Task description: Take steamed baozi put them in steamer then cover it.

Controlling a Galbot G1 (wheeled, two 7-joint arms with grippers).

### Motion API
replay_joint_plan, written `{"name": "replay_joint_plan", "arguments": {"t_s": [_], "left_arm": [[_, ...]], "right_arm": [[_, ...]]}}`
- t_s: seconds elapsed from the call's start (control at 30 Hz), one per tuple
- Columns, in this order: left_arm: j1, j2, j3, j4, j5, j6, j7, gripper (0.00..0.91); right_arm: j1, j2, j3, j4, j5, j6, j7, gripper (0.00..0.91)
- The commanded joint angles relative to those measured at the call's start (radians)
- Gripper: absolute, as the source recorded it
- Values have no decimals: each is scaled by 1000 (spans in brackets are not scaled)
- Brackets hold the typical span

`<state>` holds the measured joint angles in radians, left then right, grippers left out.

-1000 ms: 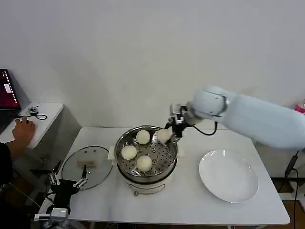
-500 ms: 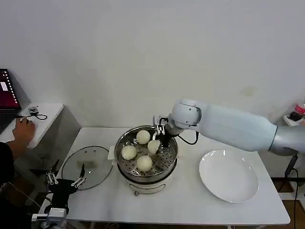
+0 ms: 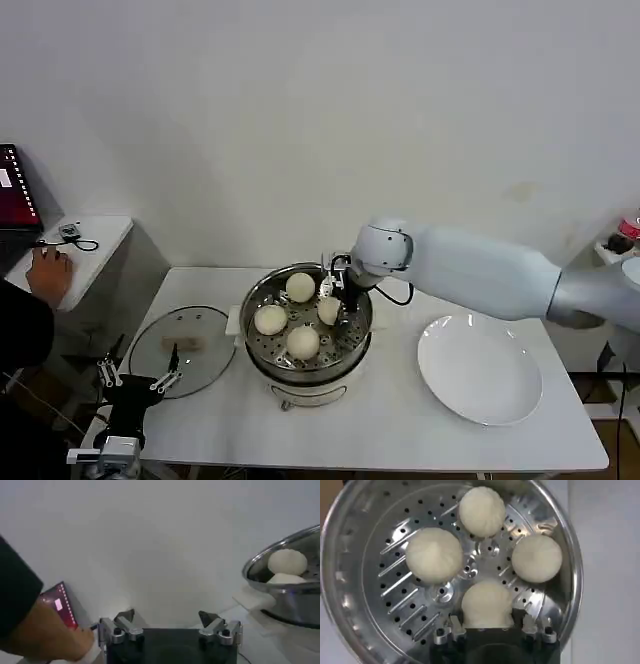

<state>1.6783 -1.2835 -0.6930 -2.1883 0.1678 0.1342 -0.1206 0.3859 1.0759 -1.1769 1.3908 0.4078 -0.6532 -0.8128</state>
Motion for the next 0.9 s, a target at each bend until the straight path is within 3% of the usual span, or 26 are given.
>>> {"name": "replay_joint_plan", "arguments": {"t_s": [0.03,0.07,0.4,0.63,0.83,0.9], "left_arm": [[1,0,0,0,-1,0,0,907],[0,1,0,0,-1,0,0,907],[-2,-2,5,4,-3,2,-1,907],[-8,-2,12,6,-10,6,2,907],[-14,3,16,13,-34,14,3,907],[-17,4,21,17,-53,22,3,907]], "right_arm": [[-12,10,-3,-19,-32,2,-3,806],[-13,8,-1,-17,-31,4,0,907],[-5,-45,16,38,-17,-3,19,907],[24,-157,51,196,14,-8,54,907],[-6,-287,156,344,112,-15,204,907],[-51,-346,220,389,141,-4,310,907]]}}
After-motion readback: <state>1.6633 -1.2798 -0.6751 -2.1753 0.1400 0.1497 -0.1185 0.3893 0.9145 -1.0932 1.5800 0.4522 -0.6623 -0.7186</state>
